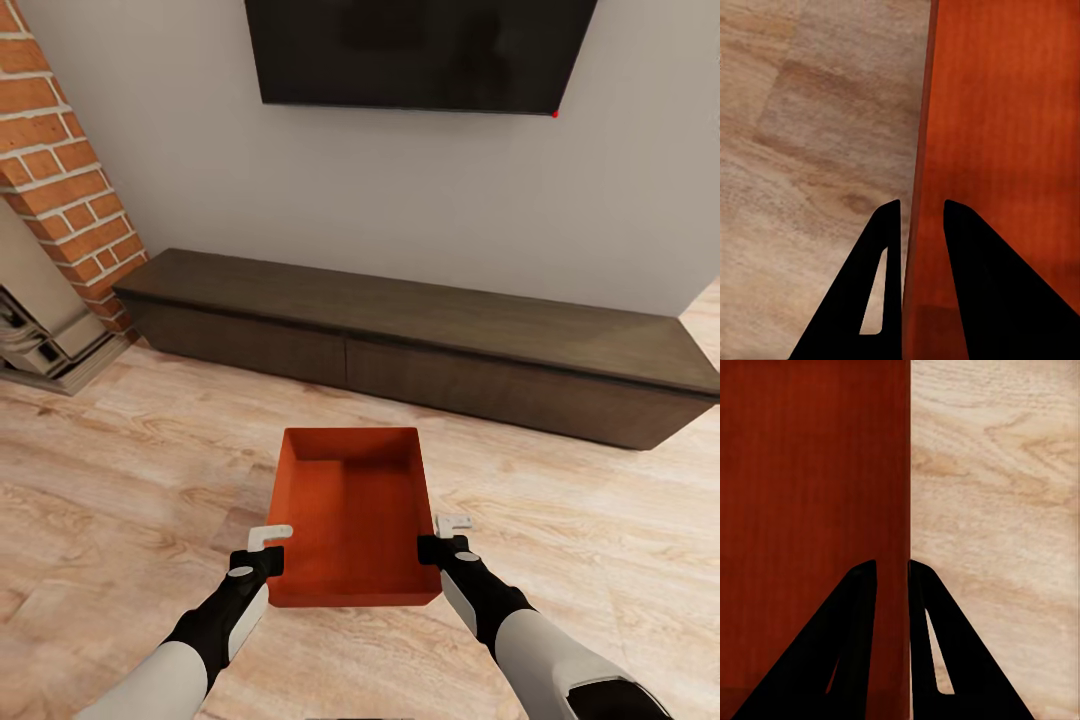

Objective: Move the two storage containers from the living room to the garage. In the garage, place one container on the floor and stack the other container on top of it (either order is fine).

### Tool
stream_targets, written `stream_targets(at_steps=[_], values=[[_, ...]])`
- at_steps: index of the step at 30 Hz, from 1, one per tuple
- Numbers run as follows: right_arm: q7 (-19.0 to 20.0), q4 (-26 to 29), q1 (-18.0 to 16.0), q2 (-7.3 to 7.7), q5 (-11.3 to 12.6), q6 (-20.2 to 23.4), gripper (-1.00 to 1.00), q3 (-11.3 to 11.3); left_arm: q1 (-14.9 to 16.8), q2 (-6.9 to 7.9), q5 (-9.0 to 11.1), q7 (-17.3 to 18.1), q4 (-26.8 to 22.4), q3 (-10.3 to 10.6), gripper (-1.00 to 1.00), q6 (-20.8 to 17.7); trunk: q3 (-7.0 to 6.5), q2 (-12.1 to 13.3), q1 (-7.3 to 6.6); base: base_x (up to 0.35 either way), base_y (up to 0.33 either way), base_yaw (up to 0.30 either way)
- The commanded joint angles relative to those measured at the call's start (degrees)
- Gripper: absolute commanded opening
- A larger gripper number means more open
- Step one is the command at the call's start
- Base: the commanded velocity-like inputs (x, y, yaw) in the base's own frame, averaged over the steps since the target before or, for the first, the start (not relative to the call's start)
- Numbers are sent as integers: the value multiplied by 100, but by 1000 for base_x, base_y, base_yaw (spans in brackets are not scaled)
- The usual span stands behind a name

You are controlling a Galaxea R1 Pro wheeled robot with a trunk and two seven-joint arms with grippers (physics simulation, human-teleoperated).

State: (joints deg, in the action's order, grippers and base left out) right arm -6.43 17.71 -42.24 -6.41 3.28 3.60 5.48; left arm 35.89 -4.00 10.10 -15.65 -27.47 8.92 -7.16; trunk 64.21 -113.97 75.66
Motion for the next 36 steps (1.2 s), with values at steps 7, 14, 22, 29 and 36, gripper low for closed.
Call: stream_targets(at_steps=[7,14,22,29,36], values=[[-36,22,-4,9,-38,35,-100,6,-1,13,45,-86,-4,48,-100,-40,-123,281,-155,0,0,0],[-33,22,-4,9,-38,28,-100,6,1,18,45,-82,-4,48,-100,-40,-248,561,-309,0,0,0],[-33,22,-4,9,-38,28,-100,14,0,22,45,-81,3,48,-100,-40,-392,882,-484,0,0,0],[-9,22,-4,16,-38,27,-100,14,1,22,45,-81,-1,48,-100,-40,-517,1163,-638,0,0,0],[8,22,-4,17,-38,27,-100,14,0,22,45,-79,-3,48,-100,-40,-643,1444,-792,0,0,0]])
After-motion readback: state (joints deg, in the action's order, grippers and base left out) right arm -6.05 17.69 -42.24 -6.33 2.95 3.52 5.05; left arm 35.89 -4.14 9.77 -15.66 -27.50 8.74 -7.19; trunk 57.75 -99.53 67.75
